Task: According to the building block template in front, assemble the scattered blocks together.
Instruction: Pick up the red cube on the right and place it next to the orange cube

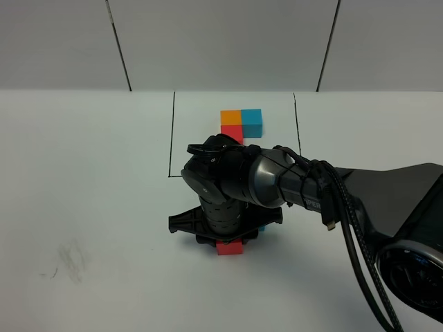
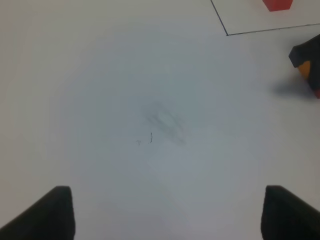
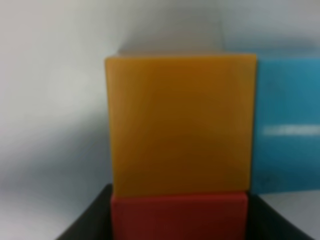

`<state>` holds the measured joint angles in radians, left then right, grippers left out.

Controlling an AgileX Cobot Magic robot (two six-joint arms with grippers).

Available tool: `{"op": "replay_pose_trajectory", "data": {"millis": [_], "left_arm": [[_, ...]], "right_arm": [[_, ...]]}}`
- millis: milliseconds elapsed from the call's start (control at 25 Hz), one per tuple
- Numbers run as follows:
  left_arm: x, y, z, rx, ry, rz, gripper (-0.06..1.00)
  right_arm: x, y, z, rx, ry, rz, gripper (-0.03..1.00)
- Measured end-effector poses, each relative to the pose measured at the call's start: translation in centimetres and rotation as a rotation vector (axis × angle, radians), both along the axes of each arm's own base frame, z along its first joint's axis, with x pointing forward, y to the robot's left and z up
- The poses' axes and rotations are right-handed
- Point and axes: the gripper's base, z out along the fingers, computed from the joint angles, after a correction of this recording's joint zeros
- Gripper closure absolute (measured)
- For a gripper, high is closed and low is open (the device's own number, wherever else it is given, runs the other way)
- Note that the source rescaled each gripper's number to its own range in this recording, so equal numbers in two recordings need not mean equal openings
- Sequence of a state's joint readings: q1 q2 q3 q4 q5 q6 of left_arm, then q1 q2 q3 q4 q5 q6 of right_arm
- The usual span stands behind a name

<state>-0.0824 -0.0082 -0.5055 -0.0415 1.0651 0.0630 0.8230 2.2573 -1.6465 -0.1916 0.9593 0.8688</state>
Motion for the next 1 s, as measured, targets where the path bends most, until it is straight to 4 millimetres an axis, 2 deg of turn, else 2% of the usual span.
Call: {"op": "replay_pose_trajectory", "data": {"millis": [1000], "left_arm": [[0.00,0.00,0.00,0.000,0.000,0.000,-0.04]], "right_arm": [[0.27,0.29,0.33,-0.003,0.003,-0.003,0.70]]}}
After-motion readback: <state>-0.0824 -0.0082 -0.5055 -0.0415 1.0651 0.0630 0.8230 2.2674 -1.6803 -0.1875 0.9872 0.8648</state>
